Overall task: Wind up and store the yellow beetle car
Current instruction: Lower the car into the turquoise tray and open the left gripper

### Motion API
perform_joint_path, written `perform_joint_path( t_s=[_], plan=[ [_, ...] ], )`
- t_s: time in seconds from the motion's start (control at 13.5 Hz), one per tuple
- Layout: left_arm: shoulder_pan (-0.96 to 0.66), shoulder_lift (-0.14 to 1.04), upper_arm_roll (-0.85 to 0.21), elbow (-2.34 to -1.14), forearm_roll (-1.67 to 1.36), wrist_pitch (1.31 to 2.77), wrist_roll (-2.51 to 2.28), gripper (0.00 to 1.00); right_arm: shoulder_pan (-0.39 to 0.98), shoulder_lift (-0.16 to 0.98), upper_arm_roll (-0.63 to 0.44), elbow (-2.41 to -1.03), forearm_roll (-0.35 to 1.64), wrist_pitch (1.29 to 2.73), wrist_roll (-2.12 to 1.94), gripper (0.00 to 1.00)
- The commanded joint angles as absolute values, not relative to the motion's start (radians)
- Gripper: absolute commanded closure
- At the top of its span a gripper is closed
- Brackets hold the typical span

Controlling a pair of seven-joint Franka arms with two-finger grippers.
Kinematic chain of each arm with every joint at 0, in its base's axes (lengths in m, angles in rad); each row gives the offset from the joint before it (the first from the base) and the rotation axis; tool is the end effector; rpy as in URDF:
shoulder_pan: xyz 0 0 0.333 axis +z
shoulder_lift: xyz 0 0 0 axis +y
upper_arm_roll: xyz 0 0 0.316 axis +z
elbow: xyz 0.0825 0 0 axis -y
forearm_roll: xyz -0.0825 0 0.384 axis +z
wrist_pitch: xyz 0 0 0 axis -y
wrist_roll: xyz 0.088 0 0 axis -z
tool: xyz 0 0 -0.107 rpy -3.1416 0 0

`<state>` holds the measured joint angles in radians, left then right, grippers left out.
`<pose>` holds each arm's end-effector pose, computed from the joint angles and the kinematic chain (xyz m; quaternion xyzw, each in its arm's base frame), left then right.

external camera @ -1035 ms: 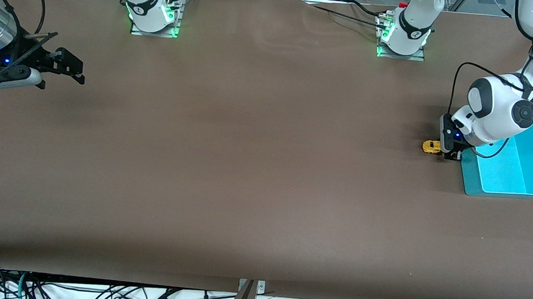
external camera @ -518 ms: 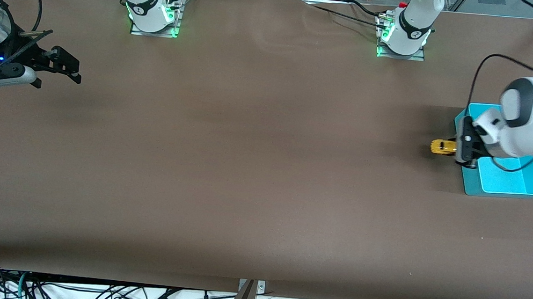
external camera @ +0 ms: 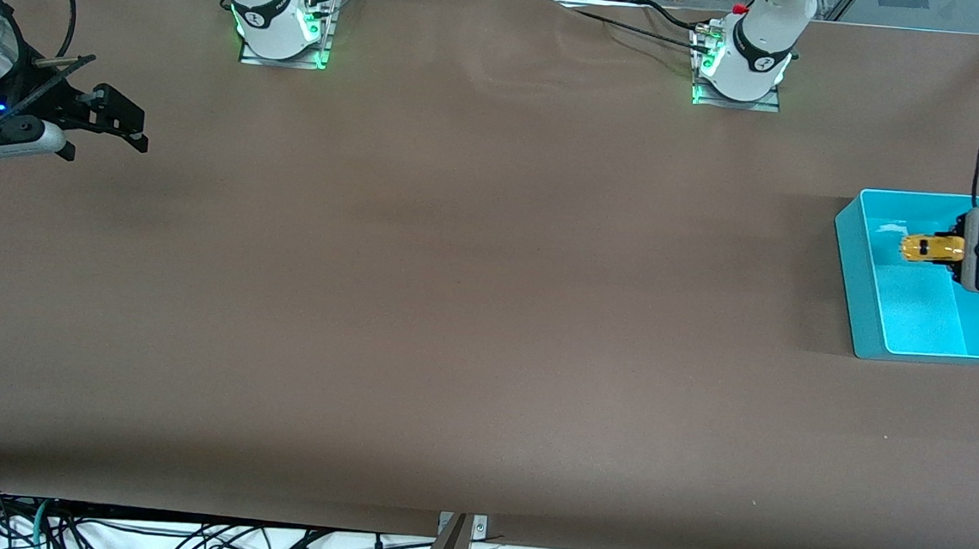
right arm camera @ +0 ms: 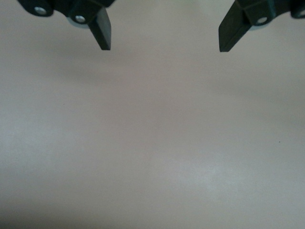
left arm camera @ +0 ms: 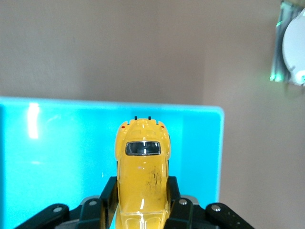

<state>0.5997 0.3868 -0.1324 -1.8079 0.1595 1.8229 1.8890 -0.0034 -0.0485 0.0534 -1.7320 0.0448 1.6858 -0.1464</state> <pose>0.5270 0.2855 0.3076 0.7220 -0.6658 -0.1130 0.1503 0.5453 0.0322 0.5847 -0.9952 -0.0955 -0.0021 0.0209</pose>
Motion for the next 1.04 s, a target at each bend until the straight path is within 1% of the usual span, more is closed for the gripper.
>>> perform_joint_path(
  t_s=[0.0, 0.07, 0.15, 0.22, 0.3, 0.37, 0.52, 0.67, 0.74, 0.89, 0.96],
  plan=[
    [0.636, 0.443, -0.149, -1.848, 0.189, 1.886, 1.921, 0.67, 0.005, -0.049, 0.046, -1.713, 0.034, 1.661, -0.138, 0.0],
    [0.649, 0.445, -0.149, -1.896, 0.189, 1.954, 1.921, 0.67, 0.005, -0.049, 0.046, -1.715, 0.034, 1.661, -0.137, 0.0],
    [0.672, 0.457, -0.149, -1.919, 0.189, 2.027, 1.936, 0.62, 0.005, -0.048, 0.046, -1.72, 0.034, 1.661, -0.135, 0.0],
    [0.673, 0.477, -0.15, -1.921, 0.189, 2.045, 1.954, 0.57, 0.006, -0.048, 0.046, -1.72, 0.034, 1.661, -0.135, 0.0],
    [0.676, 0.479, -0.15, -1.914, 0.189, 2.045, 1.962, 0.39, 0.006, -0.046, 0.046, -1.72, 0.034, 1.661, -0.135, 0.0],
    [0.676, 0.476, -0.15, -1.911, 0.189, 2.039, 1.982, 0.0, 0.005, -0.046, 0.046, -1.72, 0.034, 1.663, -0.135, 0.0],
    [0.675, 0.466, -0.155, -1.902, 0.186, 2.028, 1.999, 0.0, 0.006, -0.044, 0.046, -1.718, 0.034, 1.666, -0.133, 0.0],
    [0.669, 0.445, -0.16, -1.841, 0.172, 1.947, 1.99, 0.0, 0.006, -0.044, 0.046, -1.718, 0.034, 1.664, -0.133, 0.0],
    [0.661, 0.436, -0.164, -1.774, 0.169, 1.856, 1.97, 0.0, 0.005, -0.044, 0.046, -1.718, 0.034, 1.663, -0.133, 0.0],
    [0.655, 0.436, -0.218, -1.613, 0.169, 1.647, 1.851, 0.0, 0.005, -0.044, 0.046, -1.717, 0.034, 1.663, -0.135, 0.0],
    [0.65, 0.436, -0.248, -1.565, 0.169, 1.576, 1.759, 0.0, 0.005, -0.046, 0.046, -1.715, 0.034, 1.663, -0.135, 0.0]
  ],
)
